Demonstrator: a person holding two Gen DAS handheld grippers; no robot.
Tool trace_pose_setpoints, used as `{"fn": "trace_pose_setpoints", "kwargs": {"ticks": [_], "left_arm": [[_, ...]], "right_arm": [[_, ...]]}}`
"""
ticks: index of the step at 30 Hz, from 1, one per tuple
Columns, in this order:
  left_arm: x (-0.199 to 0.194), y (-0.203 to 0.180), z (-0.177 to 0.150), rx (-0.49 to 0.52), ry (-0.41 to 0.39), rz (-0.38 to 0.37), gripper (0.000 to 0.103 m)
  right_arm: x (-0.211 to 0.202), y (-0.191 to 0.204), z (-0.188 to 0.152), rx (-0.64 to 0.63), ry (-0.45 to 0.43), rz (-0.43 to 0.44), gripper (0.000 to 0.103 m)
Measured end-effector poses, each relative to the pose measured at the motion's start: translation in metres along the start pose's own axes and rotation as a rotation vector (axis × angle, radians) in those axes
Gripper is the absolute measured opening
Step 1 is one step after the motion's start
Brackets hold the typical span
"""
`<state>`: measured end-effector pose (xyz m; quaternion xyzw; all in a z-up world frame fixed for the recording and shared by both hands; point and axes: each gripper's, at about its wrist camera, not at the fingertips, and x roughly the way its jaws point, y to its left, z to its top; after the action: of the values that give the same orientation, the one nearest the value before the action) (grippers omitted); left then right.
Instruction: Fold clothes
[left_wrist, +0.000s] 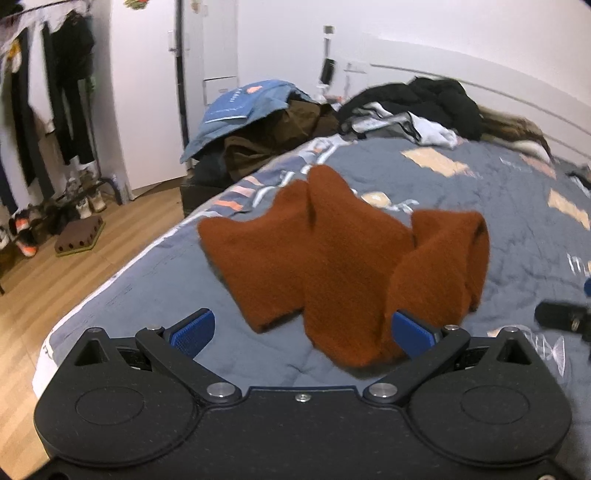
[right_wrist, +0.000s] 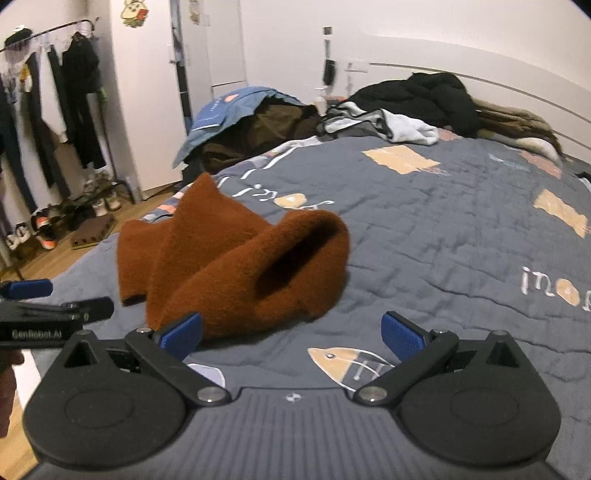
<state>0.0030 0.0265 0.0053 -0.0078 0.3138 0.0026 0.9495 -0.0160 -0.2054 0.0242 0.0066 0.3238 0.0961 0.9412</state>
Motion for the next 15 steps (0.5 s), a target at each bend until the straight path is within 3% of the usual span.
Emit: {"fn": "trace_pose_setpoints", "kwargs": {"ticks": [4,9,15], "left_arm": [[0.004,0.019,0.007,-0.073,-0.013,0.005,0.103],[0.017,0.036,0.012,-0.110,0.004,0.047,0.103],[0.017,0.048,0.017,-0.191,0.008,-0.001,0.103]], "right_arm": [[0.016,0.010,0.004,-0.064,-0.004,0.015,0.102],[0.057,0.015,0.018,-0.039,0.024,-0.002,0.101],[0.100,0.023,0.033,0.002,0.054,0.008,0.097]]}}
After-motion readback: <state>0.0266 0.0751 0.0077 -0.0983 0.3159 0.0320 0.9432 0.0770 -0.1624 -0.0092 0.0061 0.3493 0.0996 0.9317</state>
